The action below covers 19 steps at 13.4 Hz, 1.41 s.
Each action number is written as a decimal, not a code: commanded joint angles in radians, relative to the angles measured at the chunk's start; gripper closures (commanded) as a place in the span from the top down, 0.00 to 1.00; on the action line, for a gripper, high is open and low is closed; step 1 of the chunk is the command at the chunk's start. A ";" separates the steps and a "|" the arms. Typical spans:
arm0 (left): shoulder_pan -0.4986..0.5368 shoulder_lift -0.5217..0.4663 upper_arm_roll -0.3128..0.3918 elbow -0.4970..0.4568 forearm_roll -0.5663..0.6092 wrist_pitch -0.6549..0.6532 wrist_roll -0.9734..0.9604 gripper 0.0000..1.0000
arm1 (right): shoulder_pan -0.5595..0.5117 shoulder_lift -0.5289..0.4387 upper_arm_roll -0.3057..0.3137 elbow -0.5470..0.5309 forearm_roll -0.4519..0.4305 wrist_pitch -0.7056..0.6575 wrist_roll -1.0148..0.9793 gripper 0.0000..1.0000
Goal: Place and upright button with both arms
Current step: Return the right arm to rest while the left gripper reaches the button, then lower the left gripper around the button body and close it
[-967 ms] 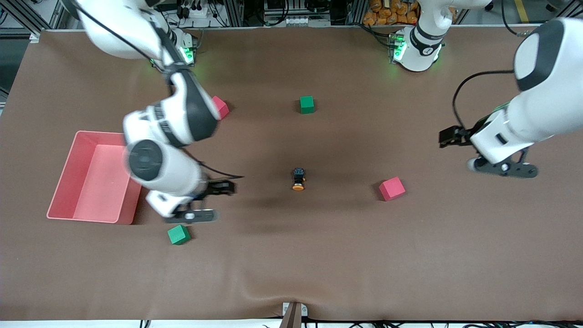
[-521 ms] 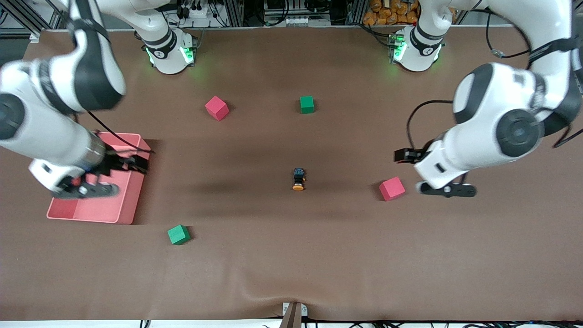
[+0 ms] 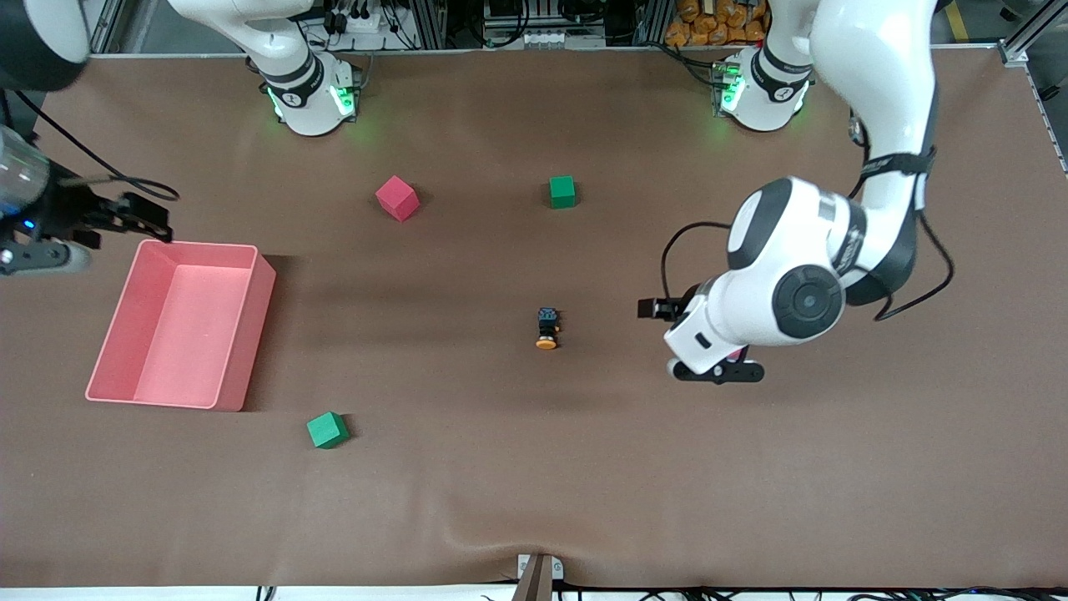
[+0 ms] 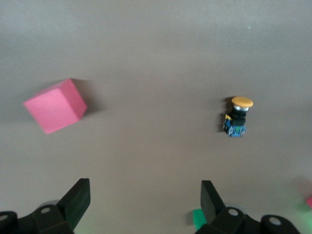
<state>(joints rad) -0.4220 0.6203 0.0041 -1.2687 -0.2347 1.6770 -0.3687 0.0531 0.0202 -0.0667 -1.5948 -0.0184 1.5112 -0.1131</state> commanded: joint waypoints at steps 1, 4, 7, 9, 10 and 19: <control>-0.081 0.053 0.022 0.045 -0.012 0.061 -0.096 1.00 | -0.082 -0.062 0.013 -0.033 -0.008 -0.034 -0.097 1.00; -0.144 0.099 0.027 0.045 -0.011 0.122 -0.185 1.00 | -0.082 -0.063 0.016 -0.011 0.003 -0.046 -0.073 1.00; -0.179 0.139 0.028 0.043 -0.009 0.168 -0.207 1.00 | -0.082 -0.060 0.016 -0.007 0.014 -0.040 -0.073 1.00; -0.205 0.159 0.027 0.043 -0.009 0.208 -0.211 1.00 | -0.081 -0.059 0.016 -0.007 0.014 -0.039 -0.073 1.00; -0.205 0.176 0.021 0.045 -0.011 0.219 -0.211 1.00 | -0.079 -0.059 0.018 -0.007 0.014 -0.037 -0.073 1.00; -0.291 0.283 0.022 0.043 -0.012 0.339 -0.303 1.00 | -0.078 -0.062 0.018 -0.005 0.011 -0.049 -0.074 1.00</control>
<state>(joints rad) -0.7043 0.8794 0.0117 -1.2545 -0.2353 2.0051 -0.6568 -0.0225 -0.0259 -0.0511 -1.5948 -0.0144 1.4690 -0.1915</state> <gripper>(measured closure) 0.000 0.000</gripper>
